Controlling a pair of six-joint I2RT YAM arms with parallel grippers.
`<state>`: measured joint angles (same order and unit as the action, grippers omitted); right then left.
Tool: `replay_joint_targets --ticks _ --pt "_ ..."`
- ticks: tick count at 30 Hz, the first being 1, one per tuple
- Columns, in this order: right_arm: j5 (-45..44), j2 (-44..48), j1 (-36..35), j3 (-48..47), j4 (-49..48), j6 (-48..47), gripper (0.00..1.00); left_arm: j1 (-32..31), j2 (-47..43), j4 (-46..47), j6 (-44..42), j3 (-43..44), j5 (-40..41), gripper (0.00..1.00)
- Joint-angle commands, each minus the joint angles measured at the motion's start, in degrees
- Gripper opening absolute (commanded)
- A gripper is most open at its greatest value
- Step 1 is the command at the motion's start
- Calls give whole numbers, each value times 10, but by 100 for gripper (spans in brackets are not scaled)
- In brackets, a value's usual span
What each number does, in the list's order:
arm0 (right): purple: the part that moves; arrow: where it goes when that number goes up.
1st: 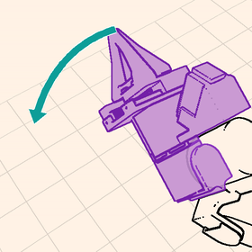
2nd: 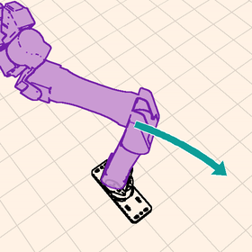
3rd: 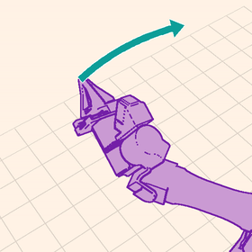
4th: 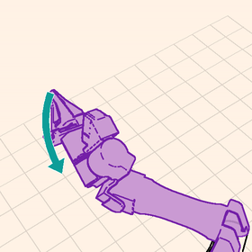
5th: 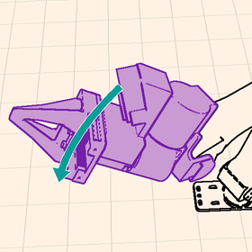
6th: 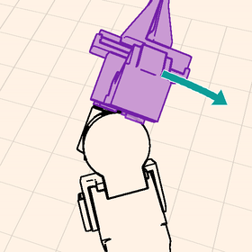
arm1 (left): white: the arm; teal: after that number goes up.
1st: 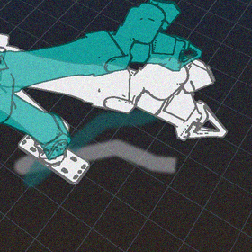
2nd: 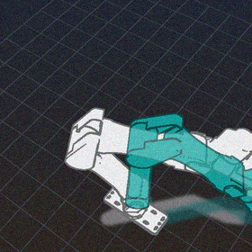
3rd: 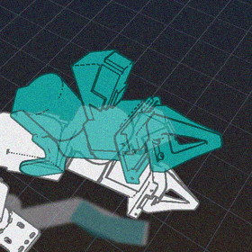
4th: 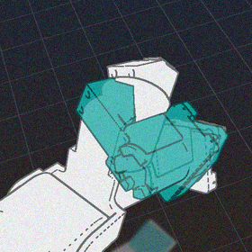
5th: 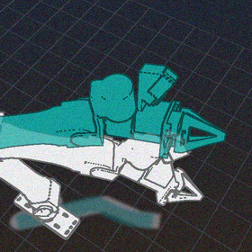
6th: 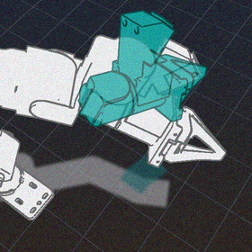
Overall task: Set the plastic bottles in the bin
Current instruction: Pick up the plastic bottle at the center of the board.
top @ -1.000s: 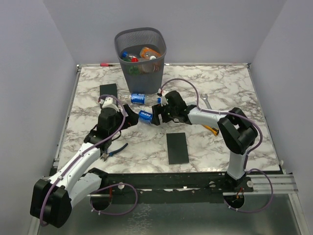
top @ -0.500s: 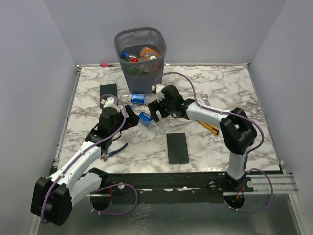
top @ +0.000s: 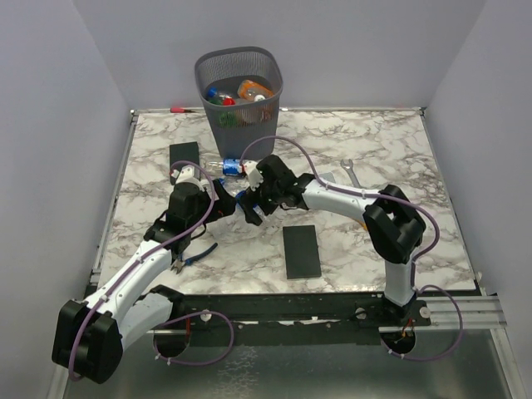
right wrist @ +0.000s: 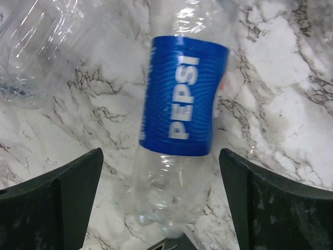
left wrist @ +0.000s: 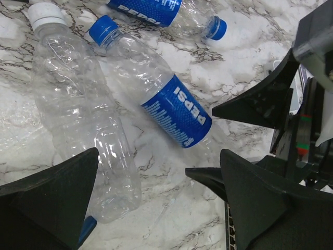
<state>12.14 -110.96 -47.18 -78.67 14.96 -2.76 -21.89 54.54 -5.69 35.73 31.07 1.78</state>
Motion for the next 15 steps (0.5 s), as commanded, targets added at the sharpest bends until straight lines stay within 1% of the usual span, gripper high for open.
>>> replay_joint_targets --ticks 1,5,7,9,12,15 --pt "-9 -35 -17 -1 32 18 95 -2 -3 -3 -2 14 3 99" --pt "-46 -48 -20 12 23 54 86 -2 -1 -3 0 14 -1 99" --pt "-60 -48 -20 16 21 65 80 -2 -5 -3 1 12 0 99" --pt "-72 -41 -20 26 11 70 72 -2 -10 -2 2 11 2 99" --pt "-91 -13 -20 57 -15 80 58 -2 -20 0 3 11 9 99" --pt "-110 39 -20 99 -43 95 54 -2 -29 2 4 17 15 99"
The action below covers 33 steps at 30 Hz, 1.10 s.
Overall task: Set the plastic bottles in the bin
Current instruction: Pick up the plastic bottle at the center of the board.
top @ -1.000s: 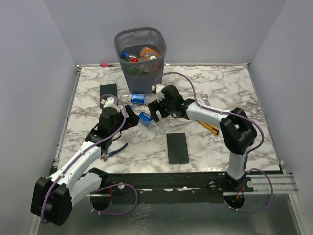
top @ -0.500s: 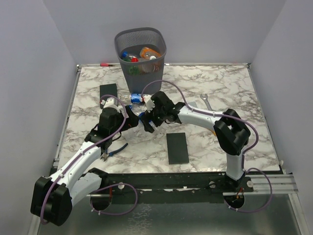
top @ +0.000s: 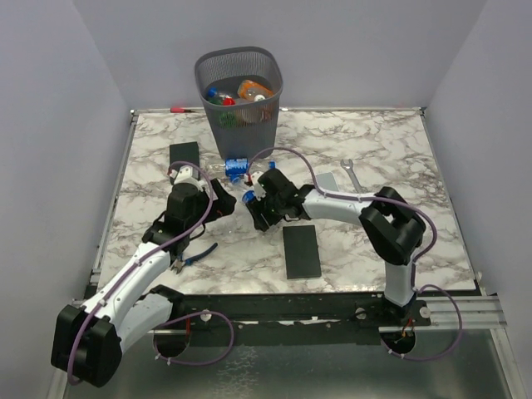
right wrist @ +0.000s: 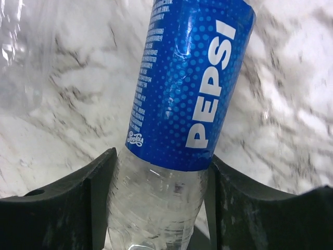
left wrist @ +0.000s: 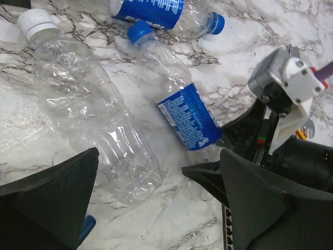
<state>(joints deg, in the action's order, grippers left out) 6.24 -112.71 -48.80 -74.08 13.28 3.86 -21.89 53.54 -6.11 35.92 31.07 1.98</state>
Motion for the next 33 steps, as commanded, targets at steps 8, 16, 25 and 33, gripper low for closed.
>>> replay_joint_targets --ticks 8,16,25,33 --pt "-13 357 -14 289 -170 47 51 -3 -1 77 30 69 -99 99" --pt "40 589 -19 469 -278 89 47 -34 52 317 136 91 -279 99" --pt "11 682 -20 542 -353 104 45 -83 126 319 131 159 -302 89" --pt "15 689 -20 541 -357 96 45 -98 171 308 136 176 -312 76"
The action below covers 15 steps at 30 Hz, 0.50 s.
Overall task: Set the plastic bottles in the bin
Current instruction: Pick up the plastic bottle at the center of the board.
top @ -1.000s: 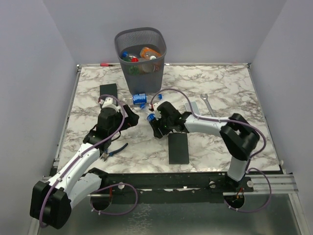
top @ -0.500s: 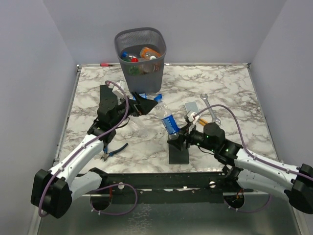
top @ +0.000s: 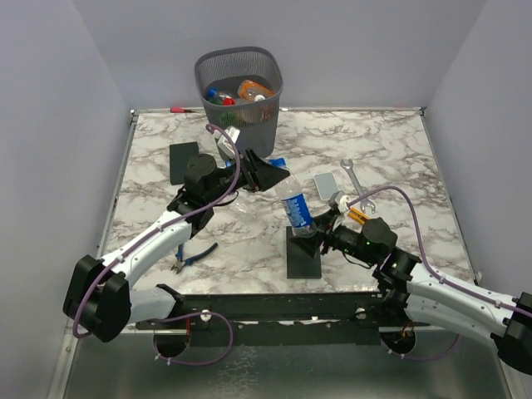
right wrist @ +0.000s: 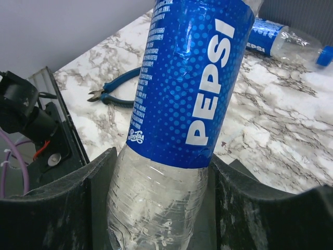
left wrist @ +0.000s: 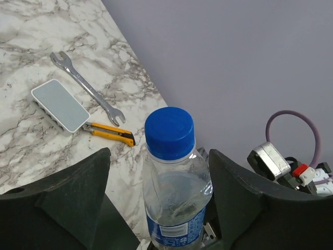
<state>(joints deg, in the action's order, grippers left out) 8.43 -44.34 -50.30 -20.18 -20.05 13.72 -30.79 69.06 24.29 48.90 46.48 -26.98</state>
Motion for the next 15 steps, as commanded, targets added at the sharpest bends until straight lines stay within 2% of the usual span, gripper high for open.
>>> replay_joint_targets --ticks 1,5,11,12,13,14,15 --pt "-5 5 -5 0 -21 -5 45 -11 20 4 5 25 -22 74" --pt "-4 4 -5 -5 -4 -15 45 -18 31 4 4 36 -21 63" --pt "-1 7 -6 -7 15 -18 45 -25 34 4 1 41 -19 32" --pt "1 8 -6 -8 17 -18 45 -25 34 4 -1 43 -19 30" --pt "1 8 -6 -9 20 -18 45 -25 34 4 -1 44 -19 30" --pt "2 8 -6 -10 23 -19 45 -26 34 4 -1 46 -19 36" --pt "2 9 -6 -11 25 -19 45 -26 34 4 0 46 -18 50"
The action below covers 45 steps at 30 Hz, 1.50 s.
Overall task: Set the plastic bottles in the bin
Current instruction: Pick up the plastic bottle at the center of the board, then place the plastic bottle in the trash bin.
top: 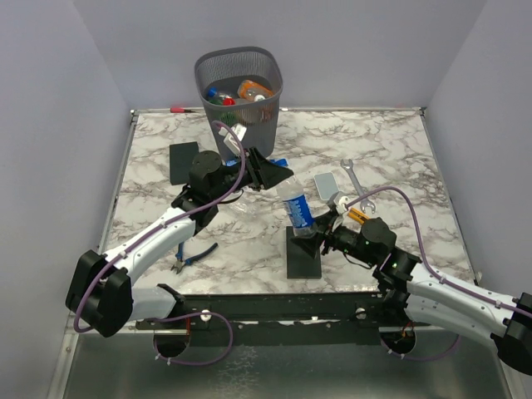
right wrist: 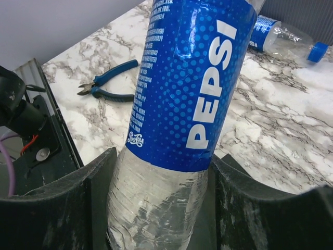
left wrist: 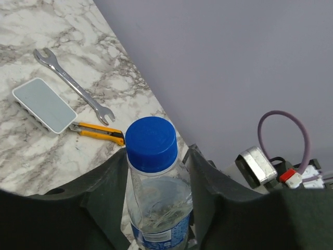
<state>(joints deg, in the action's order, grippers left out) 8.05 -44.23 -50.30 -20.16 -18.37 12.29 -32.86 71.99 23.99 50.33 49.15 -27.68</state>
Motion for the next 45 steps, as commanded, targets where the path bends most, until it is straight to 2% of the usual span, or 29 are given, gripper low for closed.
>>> replay_joint_targets --ticks 1,2,3,5,7,15,17,18,19,22,23,32,38,42,45 --pt "6 9 -7 -12 9 -5 45 -5 6 6 -12 21 -9 66" --pt "6 10 -7 -12 10 -5 45 -5 7 6 -11 23 -8 77" --pt "7 11 -7 -13 11 -6 45 -5 8 6 -9 24 -9 82" --pt "10 10 -8 -15 12 -7 45 -5 10 6 -8 27 -10 84" --pt "12 8 -8 -17 13 -7 45 -6 13 6 -8 28 -11 80" --pt "14 1 -10 -23 17 -9 46 -10 17 6 -14 26 -18 24" --pt "14 -5 -10 -33 28 -4 54 -10 13 6 -19 27 -14 11" --pt "15 -12 -10 -43 40 -2 63 -10 10 6 -22 28 -12 3" --pt "18 -18 -11 -54 53 3 73 -10 7 6 -25 29 -7 0" --pt "26 -35 -10 -101 111 24 96 -10 -5 7 -42 35 13 0" --pt "29 -35 -10 -114 124 31 100 -10 -10 5 -49 39 24 0" --pt "36 7 -10 -224 255 91 100 -9 -51 -11 -149 111 147 0" --pt "29 43 -10 -261 282 113 100 -9 -70 -26 -224 151 206 0" --pt "-16 90 -10 -257 278 106 100 -9 -98 -24 -332 181 303 0" --pt "-91 131 -10 -233 273 99 100 -9 -95 3 -432 223 367 0"
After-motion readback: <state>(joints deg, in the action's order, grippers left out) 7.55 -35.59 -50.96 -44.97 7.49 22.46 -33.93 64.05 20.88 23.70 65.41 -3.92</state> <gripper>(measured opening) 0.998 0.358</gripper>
